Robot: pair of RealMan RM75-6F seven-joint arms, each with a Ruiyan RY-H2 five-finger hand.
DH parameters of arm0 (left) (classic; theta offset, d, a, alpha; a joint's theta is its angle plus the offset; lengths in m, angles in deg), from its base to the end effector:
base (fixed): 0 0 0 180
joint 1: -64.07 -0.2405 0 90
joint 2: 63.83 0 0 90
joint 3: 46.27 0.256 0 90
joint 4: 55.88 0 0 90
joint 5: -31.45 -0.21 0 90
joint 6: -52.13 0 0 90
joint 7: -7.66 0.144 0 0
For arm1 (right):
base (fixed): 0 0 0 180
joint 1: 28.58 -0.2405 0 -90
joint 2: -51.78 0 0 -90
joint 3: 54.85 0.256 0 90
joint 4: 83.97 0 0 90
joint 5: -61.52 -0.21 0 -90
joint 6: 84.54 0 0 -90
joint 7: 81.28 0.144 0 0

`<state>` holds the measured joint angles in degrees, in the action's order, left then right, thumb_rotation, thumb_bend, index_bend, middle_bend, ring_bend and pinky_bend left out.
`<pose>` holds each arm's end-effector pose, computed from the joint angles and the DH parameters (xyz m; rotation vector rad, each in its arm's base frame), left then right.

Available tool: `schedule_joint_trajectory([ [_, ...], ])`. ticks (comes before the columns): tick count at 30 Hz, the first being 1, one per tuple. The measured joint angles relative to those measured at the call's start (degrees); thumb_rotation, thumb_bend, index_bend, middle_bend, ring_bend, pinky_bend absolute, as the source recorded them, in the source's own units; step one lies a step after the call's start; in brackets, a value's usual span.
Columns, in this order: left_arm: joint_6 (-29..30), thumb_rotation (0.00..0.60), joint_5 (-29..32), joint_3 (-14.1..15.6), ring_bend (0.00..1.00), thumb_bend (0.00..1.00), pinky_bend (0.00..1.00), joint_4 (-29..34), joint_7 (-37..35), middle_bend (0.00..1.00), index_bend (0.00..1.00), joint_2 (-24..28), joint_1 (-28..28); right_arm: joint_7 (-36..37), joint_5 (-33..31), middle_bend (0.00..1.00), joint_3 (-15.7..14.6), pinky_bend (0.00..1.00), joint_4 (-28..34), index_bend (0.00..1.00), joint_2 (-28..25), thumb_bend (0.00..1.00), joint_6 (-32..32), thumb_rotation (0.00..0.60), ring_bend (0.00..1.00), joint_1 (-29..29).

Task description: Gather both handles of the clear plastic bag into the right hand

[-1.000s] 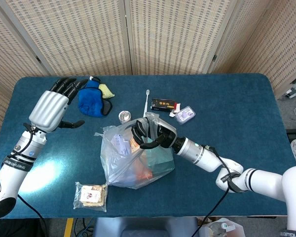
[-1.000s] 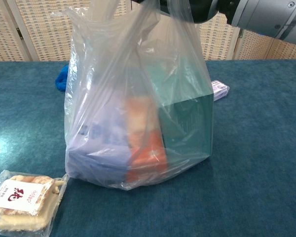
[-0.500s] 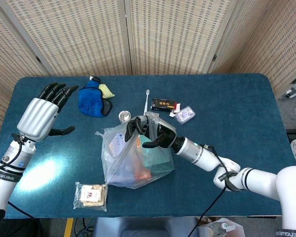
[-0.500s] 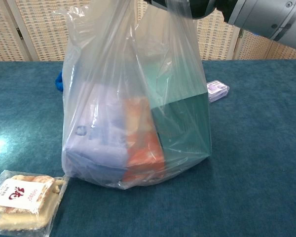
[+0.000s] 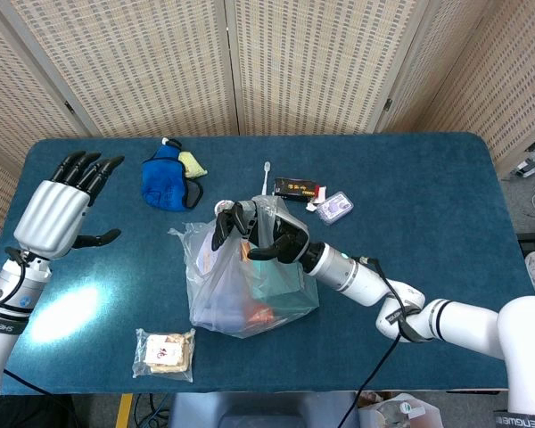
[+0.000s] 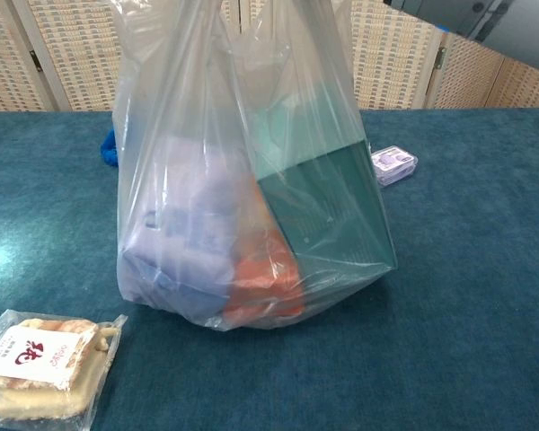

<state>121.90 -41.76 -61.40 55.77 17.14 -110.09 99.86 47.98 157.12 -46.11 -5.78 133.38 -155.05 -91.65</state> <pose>-0.1226 0.3247 0.2223 -1.6401 -0.5721 -1.1388 0.0057 -0.3692 0.0544 -0.7418 1.8048 -1.2155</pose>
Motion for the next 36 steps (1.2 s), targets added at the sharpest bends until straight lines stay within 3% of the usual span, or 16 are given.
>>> schedule_joint_trajectory([
  [26,2.02,0.6,2.87,2.22,0.09,0.1,0.06,-3.13,0.28,0.14,0.0,-2.07,-5.82,3.69,1.3,0.49,3.68,0.41,2.29,0.58,-3.94,0.08,-3.21,0.6,0.43,-2.71],
  [36,4.45,0.6,3.48,4.68,0.09,0.1,0.05,-4.1,0.87,0.13,0.0,-3.58,-10.02,4.51,1.28,0.49,4.06,0.41,2.76,0.58,-5.35,0.08,-3.84,0.6,0.43,-3.01],
])
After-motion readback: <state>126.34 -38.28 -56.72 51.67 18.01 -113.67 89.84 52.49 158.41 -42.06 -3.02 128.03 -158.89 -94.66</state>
